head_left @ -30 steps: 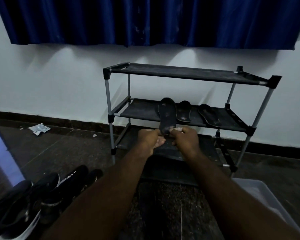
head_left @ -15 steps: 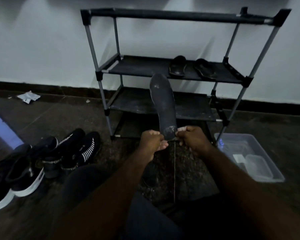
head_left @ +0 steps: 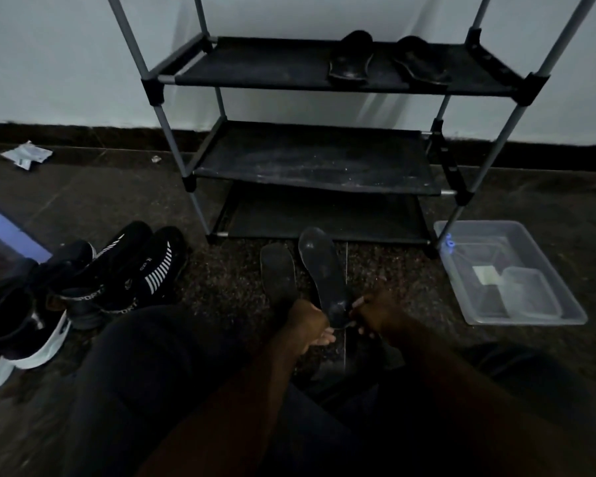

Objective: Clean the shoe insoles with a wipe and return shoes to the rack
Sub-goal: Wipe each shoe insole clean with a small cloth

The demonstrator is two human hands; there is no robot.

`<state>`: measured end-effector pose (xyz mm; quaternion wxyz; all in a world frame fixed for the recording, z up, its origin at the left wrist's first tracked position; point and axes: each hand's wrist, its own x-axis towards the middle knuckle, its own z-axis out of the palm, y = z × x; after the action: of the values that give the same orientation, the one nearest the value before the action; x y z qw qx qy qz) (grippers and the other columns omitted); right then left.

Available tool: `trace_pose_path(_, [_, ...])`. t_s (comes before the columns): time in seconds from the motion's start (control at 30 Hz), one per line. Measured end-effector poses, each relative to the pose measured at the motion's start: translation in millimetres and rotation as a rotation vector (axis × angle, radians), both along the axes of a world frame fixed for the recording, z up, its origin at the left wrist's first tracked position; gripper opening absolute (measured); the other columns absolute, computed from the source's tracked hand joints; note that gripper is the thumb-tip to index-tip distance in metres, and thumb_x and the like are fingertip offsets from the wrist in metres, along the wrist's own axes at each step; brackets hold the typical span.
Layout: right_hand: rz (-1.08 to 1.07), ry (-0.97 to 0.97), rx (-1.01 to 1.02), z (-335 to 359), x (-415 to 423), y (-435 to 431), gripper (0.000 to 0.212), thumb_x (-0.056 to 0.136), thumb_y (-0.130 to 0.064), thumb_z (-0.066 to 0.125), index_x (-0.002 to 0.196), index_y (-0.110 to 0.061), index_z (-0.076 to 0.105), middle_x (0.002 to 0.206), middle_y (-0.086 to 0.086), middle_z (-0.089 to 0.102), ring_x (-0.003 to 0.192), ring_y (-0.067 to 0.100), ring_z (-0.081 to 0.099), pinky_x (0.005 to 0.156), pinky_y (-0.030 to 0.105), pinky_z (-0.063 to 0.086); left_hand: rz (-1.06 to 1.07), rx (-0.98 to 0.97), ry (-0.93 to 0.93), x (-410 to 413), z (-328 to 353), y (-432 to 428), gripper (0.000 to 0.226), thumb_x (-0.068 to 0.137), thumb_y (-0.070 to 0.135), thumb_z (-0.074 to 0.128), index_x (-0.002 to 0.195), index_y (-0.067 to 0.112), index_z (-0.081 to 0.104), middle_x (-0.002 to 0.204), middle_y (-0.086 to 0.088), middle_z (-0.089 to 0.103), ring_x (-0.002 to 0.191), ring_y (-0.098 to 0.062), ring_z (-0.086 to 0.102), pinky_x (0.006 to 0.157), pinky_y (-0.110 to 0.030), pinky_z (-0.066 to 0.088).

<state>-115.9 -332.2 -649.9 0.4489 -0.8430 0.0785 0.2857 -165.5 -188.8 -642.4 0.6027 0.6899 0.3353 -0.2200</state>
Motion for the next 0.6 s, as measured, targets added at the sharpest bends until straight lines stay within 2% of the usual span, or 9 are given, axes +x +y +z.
trace_pose_path(0.1, [0.103,0.037,-0.103,-3,-1,1,0.021,0.095,-0.011,0.058,0.075,-0.008,0.06,0.065,0.006,0.064,0.038,0.01,0.052,0.034,0.018,0.035,-0.027,0.043,0.037,0,-8,0,0.005,0.097,0.004,0.046,0.093,0.006,0.047,0.078,-0.015,0.063,0.057,-0.02,0.063,0.042,-0.022,0.051])
trace_pose_path(0.17, [0.173,0.047,-0.148,-3,2,-1,0.016,0.096,-0.014,0.057,0.088,-0.004,0.065,0.068,0.005,0.062,0.045,0.011,0.055,0.04,0.02,0.043,-0.037,0.113,0.032,-1,-10,2,0.005,0.095,0.001,0.046,0.094,0.004,0.05,0.078,-0.017,0.065,0.054,-0.022,0.065,0.039,-0.023,0.048])
trace_pose_path(0.23, [0.241,0.029,-0.187,-2,5,-5,0.021,0.096,-0.017,0.056,0.104,-0.001,0.067,0.069,0.003,0.06,0.054,0.013,0.056,0.047,0.021,0.047,-0.071,0.165,0.036,-3,-9,3,0.011,0.094,0.002,0.046,0.085,0.004,0.051,0.077,-0.016,0.065,0.053,-0.022,0.067,0.037,-0.021,0.044])
trace_pose_path(0.27, [0.253,0.015,-0.197,0,5,-6,0.019,0.096,-0.017,0.056,0.105,-0.005,0.066,0.068,0.002,0.058,0.055,0.013,0.055,0.045,0.02,0.047,-0.088,0.184,0.045,-4,-8,4,0.016,0.094,0.004,0.045,0.079,0.004,0.05,0.076,-0.015,0.065,0.051,-0.021,0.066,0.035,-0.02,0.042])
trace_pose_path(0.37, [0.27,-0.021,-0.215,7,1,-7,0.012,0.098,-0.016,0.052,0.096,-0.009,0.062,0.067,0.002,0.057,0.05,0.011,0.055,0.034,0.013,0.042,-0.134,0.217,0.074,-9,-1,10,0.027,0.097,0.01,0.042,0.07,0.004,0.048,0.07,-0.012,0.064,0.046,-0.018,0.061,0.035,-0.016,0.037])
trace_pose_path(0.47, [0.288,0.073,-0.174,12,-6,-6,0.027,0.102,-0.014,0.046,0.078,-0.009,0.056,0.066,0.005,0.056,0.033,0.005,0.051,0.033,0.018,0.039,-0.156,0.239,0.074,-14,2,16,0.03,0.096,0.008,0.043,0.067,0.001,0.047,0.057,-0.01,0.061,0.051,-0.025,0.066,0.032,-0.013,0.033])
trace_pose_path(0.53, [0.3,0.013,-0.228,11,-6,-7,0.023,0.098,-0.018,0.055,0.076,-0.012,0.059,0.067,0.006,0.06,0.038,0.007,0.057,0.037,0.018,0.044,-0.198,0.253,0.039,-18,6,16,0.021,0.095,0.008,0.044,0.08,-0.004,0.051,0.063,-0.011,0.062,0.045,-0.018,0.064,0.031,-0.014,0.034])
trace_pose_path(0.57, [0.289,-0.035,-0.248,9,-5,-8,0.018,0.096,-0.02,0.059,0.08,-0.011,0.063,0.069,0.007,0.064,0.047,0.013,0.062,0.042,0.021,0.048,-0.234,0.284,-0.009,-19,10,15,0.015,0.094,0.01,0.045,0.093,-0.002,0.054,0.066,-0.011,0.062,0.043,-0.014,0.062,0.032,-0.015,0.035])
trace_pose_path(0.6, [0.288,-0.063,-0.244,9,-6,-6,0.015,0.095,-0.022,0.061,0.086,-0.01,0.066,0.074,0.008,0.067,0.057,0.019,0.065,0.049,0.026,0.051,-0.295,0.327,-0.08,-19,9,15,0.019,0.094,0.013,0.047,0.108,0.004,0.057,0.067,-0.009,0.063,0.042,-0.013,0.061,0.034,-0.016,0.037])
